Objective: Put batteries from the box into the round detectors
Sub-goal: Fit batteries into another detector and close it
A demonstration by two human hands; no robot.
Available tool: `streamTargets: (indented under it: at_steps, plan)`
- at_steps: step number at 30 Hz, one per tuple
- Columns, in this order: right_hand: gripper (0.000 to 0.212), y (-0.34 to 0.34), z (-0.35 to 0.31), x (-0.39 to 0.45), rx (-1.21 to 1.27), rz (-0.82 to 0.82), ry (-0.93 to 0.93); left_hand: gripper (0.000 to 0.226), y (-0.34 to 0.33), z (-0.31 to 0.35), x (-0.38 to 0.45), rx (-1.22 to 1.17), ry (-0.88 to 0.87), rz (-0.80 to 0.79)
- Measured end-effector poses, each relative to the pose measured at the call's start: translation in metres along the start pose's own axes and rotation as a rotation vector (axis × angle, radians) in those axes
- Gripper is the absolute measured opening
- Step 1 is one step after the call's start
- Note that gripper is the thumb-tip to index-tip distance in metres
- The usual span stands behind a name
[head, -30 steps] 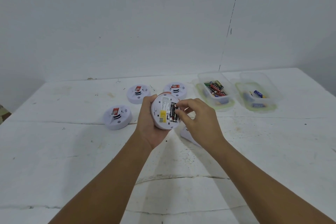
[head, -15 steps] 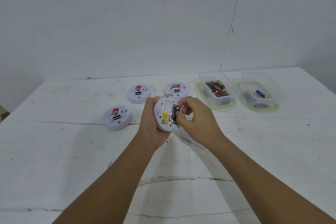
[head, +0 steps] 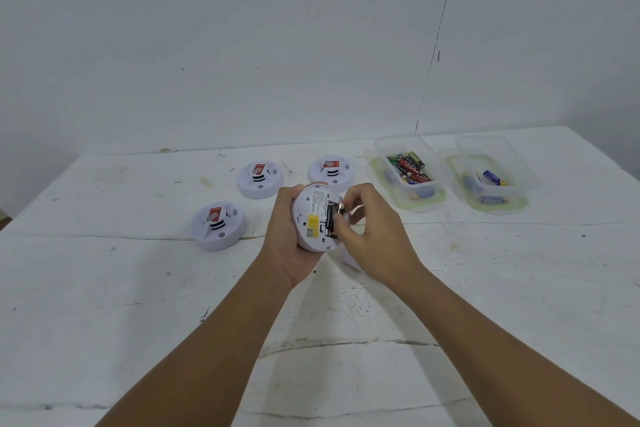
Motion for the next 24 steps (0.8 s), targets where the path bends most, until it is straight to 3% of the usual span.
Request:
streamTargets:
  at_steps: [5,8,16,24]
  plan:
    - [0.027,0.011,0.010,-0.002,0.410,0.147,-0.171,0.032,-0.002,0.002,0.001,-0.036,0.006,0.014]
    - [0.022,0.025,0.021,-0.001,0.609,0.285,-0.303,0.033,-0.001,-0.001,0.001,-0.096,0.009,0.015]
    - [0.016,0.001,0.004,0.001,0.195,-0.045,-0.182,0.032,-0.007,0.001,0.001,-0.016,-0.002,-0.002]
    - [0.005,0.001,0.000,-0.001,0.097,-0.002,-0.067,0.034,-0.006,0.001,-0.002,-0.019,0.009,0.011]
Point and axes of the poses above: each hand's wrist, its own x-axis towards the middle knuckle, its own y-axis out of the back of the hand, z = x × y, the point moved 9 cm from there along x, towards the middle knuckle, and after that the axes turned 7 degrees about -z, right-handed, at the moved point
